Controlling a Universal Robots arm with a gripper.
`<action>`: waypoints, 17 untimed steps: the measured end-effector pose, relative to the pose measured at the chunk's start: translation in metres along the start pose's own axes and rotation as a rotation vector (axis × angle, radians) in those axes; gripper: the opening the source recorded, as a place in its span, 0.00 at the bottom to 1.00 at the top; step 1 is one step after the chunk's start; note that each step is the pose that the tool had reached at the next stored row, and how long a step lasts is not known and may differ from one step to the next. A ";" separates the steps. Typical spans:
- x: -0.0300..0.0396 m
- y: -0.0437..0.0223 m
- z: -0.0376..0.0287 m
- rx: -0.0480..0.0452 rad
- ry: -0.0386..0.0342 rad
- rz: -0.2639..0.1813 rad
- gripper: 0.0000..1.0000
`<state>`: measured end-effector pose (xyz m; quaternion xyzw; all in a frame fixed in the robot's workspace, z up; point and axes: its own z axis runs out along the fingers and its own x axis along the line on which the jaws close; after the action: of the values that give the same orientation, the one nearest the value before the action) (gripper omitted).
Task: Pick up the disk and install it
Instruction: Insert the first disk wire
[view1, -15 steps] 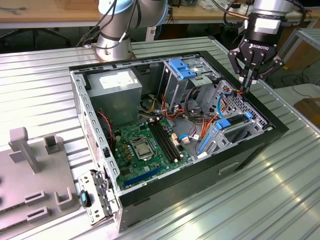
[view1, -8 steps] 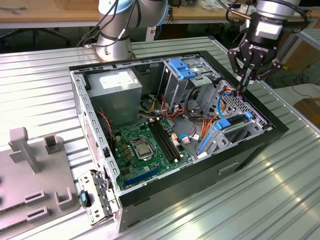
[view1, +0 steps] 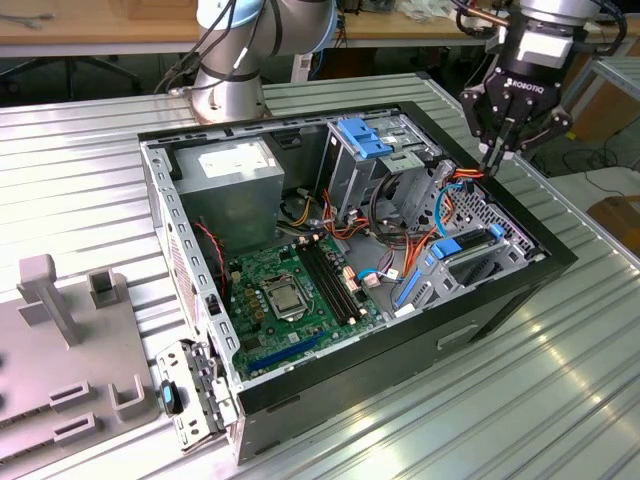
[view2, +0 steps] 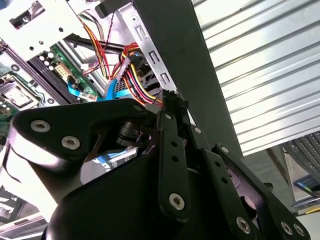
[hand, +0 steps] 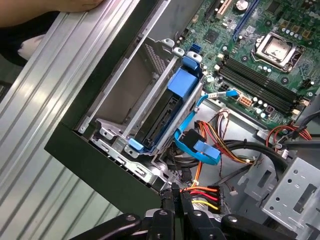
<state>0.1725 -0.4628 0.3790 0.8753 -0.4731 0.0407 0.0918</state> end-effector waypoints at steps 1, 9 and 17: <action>0.0003 0.0003 0.0000 0.0015 0.0003 0.000 0.16; 0.0006 0.0007 0.0000 -0.0080 -0.0066 0.059 0.16; 0.0006 0.0007 0.0001 -0.0178 -0.0140 0.119 0.16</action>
<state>0.1723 -0.4637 0.3791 0.8450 -0.5253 0.0358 0.0937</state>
